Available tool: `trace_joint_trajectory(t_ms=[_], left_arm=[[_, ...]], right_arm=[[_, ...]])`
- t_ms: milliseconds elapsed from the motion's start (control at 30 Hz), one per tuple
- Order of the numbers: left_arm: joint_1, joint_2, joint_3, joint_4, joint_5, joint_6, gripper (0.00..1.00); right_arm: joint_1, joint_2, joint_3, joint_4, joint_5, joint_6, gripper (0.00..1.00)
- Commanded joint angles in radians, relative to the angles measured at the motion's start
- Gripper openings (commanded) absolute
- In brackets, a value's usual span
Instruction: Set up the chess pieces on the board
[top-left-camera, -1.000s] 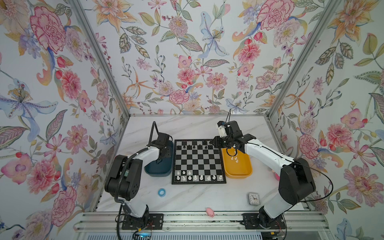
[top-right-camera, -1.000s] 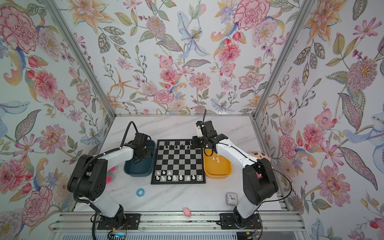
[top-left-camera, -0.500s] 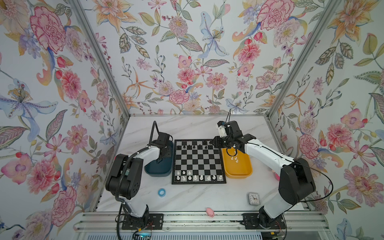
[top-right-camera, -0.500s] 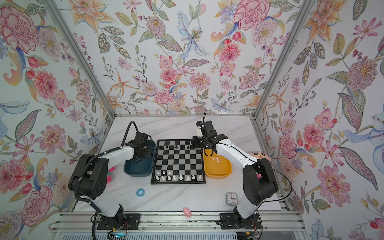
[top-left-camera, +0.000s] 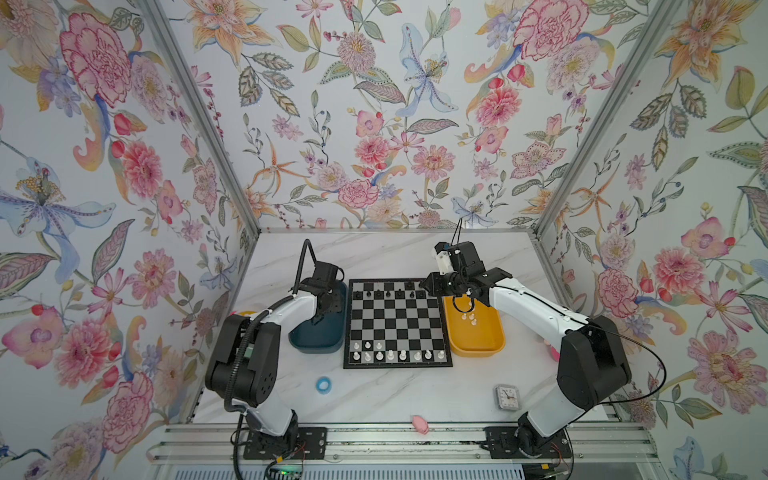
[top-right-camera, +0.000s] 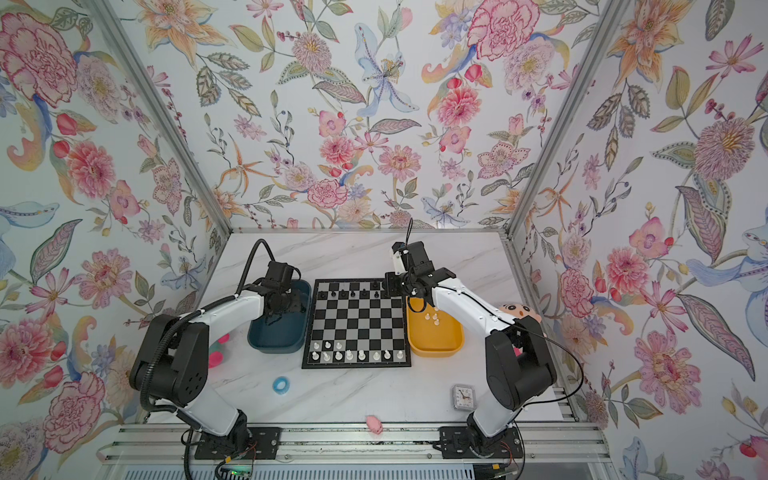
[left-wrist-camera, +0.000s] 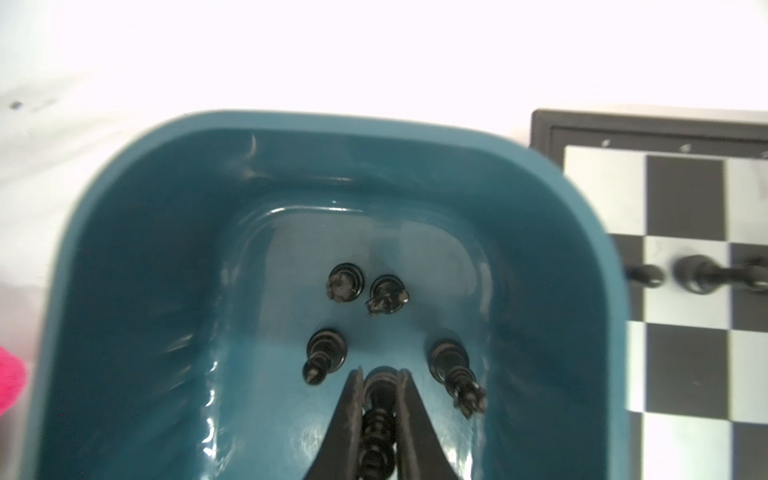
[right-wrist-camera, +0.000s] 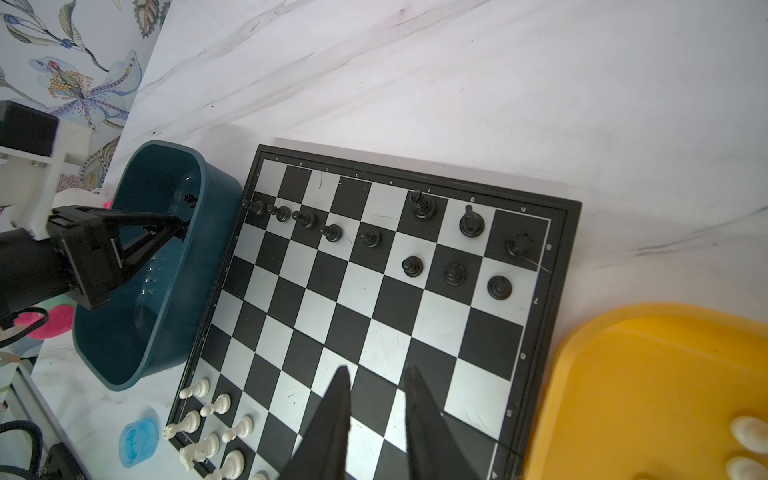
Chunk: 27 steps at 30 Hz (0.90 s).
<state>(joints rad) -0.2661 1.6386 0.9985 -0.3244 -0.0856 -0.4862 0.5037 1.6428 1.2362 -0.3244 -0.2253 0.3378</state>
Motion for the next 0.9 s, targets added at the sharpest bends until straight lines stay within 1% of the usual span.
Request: trace_joint_trajectory(t_ms=[0, 233, 267, 533, 733, 767, 867], left_arm=[[0.012, -0.049, 0.046, -0.056, -0.025, 0.018, 0.08], [0.010, -0.068, 0.113, -0.140, -0.035, 0.027, 0.08], [0.009, -0.106, 0.122, -0.151, -0.036, 0.025, 0.08], [-0.008, -0.129, 0.188, -0.169, -0.015, 0.021, 0.08], [-0.059, -0.085, 0.281, -0.176, -0.005, 0.027, 0.08], [-0.070, -0.038, 0.304, -0.177, -0.001, 0.030, 0.08], [-0.104, 0.020, 0.375, -0.183, 0.008, 0.042, 0.08]], right_arm=[[0.004, -0.003, 0.001, -0.002, 0.002, 0.010, 0.25], [0.004, -0.004, -0.001, 0.000, 0.000, 0.012, 0.25], [0.004, -0.006, -0.004, 0.001, 0.000, 0.012, 0.25], [0.003, -0.009, -0.013, 0.008, 0.000, 0.010, 0.25], [-0.002, -0.017, -0.029, 0.013, 0.000, 0.009, 0.25], [-0.004, -0.020, -0.032, 0.015, 0.000, 0.010, 0.25], [-0.007, -0.030, -0.041, 0.017, -0.001, 0.009, 0.25]])
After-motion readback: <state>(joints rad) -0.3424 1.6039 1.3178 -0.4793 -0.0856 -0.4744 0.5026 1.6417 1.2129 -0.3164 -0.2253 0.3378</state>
